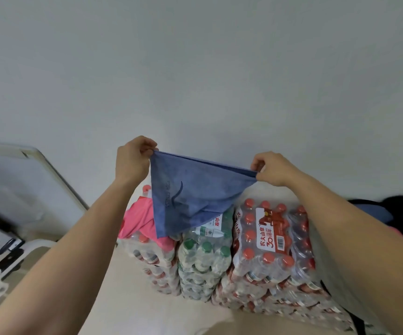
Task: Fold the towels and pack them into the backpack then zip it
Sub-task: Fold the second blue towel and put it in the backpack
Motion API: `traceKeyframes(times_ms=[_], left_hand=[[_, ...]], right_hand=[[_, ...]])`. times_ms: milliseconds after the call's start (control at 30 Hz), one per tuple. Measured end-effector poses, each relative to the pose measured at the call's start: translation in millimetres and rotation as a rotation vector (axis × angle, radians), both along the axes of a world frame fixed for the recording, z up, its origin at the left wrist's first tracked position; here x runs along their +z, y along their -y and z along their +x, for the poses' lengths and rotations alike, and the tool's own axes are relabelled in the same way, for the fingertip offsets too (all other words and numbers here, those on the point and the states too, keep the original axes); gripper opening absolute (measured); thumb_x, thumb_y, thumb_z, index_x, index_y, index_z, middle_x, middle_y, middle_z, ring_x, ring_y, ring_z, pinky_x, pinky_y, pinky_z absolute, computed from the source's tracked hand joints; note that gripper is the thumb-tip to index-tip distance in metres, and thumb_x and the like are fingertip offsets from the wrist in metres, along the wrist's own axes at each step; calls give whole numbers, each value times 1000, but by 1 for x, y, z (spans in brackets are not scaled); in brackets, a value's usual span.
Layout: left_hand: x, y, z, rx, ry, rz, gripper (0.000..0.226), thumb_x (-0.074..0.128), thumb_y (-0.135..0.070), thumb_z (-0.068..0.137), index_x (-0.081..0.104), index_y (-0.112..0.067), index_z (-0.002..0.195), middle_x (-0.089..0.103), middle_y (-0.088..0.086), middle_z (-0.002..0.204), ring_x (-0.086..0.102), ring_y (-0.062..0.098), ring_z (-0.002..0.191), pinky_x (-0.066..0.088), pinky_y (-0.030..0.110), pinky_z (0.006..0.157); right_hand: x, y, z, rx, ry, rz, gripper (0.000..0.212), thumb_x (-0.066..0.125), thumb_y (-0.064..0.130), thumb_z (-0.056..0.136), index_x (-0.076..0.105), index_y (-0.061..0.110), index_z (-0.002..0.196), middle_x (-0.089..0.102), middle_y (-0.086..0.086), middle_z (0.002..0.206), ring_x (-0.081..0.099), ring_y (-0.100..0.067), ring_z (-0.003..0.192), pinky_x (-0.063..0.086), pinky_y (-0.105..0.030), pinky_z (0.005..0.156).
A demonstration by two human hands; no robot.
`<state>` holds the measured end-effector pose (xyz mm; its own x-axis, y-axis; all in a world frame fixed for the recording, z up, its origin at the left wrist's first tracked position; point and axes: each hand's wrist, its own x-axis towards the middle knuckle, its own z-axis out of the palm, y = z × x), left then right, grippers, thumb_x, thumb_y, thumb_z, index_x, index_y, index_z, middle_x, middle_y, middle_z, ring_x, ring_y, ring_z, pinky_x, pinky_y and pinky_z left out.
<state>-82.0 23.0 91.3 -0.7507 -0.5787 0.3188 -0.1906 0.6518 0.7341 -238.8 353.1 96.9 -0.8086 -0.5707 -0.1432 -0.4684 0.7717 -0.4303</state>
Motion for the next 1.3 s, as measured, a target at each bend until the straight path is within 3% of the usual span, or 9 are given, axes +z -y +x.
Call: traceKeyframes(times_ms=[100, 233, 433, 767, 933, 1167, 1300], left_hand=[[-6, -8, -8, -17, 31, -26, 32, 48, 6, 84, 70, -16, 95, 72, -6, 88, 65, 8, 85, 46, 18, 80], [-13, -6, -14, 21, 60, -20, 34, 47, 5, 83, 68, -20, 94, 70, -9, 86, 65, 11, 88, 46, 21, 80], [-14, -5, -17, 36, 80, -27, 33, 48, 3, 84, 68, -20, 96, 73, -6, 91, 64, 10, 88, 44, 21, 79], [-14, -5, -16, 43, 98, -41, 34, 47, 3, 85, 69, -19, 99, 73, -5, 93, 64, 11, 89, 45, 21, 79], [-13, -7, -17, 39, 98, -49, 35, 46, 3, 86, 69, -19, 100, 73, -5, 93, 63, 10, 87, 45, 21, 80], [-14, -9, -15, 31, 100, -54, 35, 45, 3, 87, 68, -20, 100, 73, -5, 94, 65, 14, 91, 49, 26, 83], [-12, -13, -12, -6, 75, -188, 39, 43, 4, 89, 72, -15, 107, 72, 3, 108, 64, 22, 101, 49, 30, 89]], right_hand=[[-2, -8, 6, 30, -23, -10, 31, 56, -6, 77, 54, 24, 83, 63, 1, 94, 59, -19, 76, 51, -33, 68], [-1, -13, 15, 111, 32, -50, 32, 50, -9, 86, 60, 20, 78, 62, 7, 88, 52, -6, 62, 38, -9, 54], [-3, -22, 20, 74, 30, -55, 33, 53, -2, 87, 73, 23, 79, 67, 14, 80, 65, -7, 80, 49, -21, 74], [-9, -26, 26, 26, 41, -174, 27, 55, 4, 89, 71, 25, 96, 62, 20, 80, 61, 2, 79, 43, -13, 71], [-16, -29, 27, 78, 38, -164, 2, 73, 23, 84, 74, 24, 83, 70, 13, 82, 65, -2, 77, 51, -20, 72], [-14, -35, 22, 18, -68, -205, 8, 71, 18, 89, 69, 23, 82, 70, 7, 77, 68, -9, 74, 57, -36, 80], [-7, -37, 21, -61, -87, -245, 13, 69, 13, 89, 66, 23, 80, 71, 4, 73, 69, -11, 70, 58, -40, 79]])
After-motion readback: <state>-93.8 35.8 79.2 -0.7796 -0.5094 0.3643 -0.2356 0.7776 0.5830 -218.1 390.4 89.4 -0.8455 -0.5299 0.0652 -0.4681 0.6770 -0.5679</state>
